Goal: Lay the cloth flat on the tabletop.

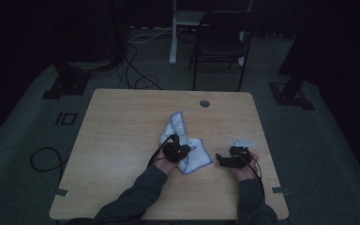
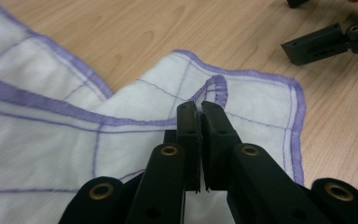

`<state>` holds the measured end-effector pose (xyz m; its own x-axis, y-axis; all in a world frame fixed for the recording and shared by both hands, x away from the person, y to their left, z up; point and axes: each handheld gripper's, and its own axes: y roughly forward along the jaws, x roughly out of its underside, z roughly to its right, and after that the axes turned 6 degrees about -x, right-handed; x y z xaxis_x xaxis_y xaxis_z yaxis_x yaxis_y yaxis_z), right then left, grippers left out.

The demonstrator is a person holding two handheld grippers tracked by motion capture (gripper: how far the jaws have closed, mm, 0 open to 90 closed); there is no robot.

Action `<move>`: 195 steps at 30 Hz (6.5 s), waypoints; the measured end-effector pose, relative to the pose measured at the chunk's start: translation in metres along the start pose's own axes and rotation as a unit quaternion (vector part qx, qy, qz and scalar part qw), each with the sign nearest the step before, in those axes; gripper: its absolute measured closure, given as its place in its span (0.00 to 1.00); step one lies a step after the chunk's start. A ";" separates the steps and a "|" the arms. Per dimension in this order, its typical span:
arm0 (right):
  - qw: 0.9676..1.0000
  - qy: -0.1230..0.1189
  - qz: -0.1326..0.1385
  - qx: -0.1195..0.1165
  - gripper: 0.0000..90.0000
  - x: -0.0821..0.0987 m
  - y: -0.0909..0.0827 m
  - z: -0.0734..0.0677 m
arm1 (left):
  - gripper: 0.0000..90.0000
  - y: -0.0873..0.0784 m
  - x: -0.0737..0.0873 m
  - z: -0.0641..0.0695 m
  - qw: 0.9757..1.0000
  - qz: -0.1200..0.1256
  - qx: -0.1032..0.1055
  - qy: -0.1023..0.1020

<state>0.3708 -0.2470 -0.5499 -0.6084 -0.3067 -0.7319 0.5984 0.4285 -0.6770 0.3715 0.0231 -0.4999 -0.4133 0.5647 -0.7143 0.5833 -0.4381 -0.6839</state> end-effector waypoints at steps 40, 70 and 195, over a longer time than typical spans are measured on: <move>1.000 0.000 0.000 0.000 0.18 0.000 0.000 0.000 | 0.97 -0.086 0.091 -0.092 0.984 0.025 -0.105 -0.142; 0.999 -0.006 0.028 -0.038 0.63 -0.013 -0.005 -0.020 | 0.83 -0.113 0.113 -0.083 0.977 0.041 -0.129 -0.165; 0.995 -0.088 0.036 0.008 0.87 -0.094 0.009 -0.033 | 0.92 -0.119 0.141 -0.077 0.982 0.000 -0.126 -0.142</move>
<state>0.4164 -0.1863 -0.4850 -0.4644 -0.4207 -0.7793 0.6453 0.4419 -0.6231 0.2979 0.2082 -0.5076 -0.5708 0.3309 -0.7515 0.7234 -0.2304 -0.6509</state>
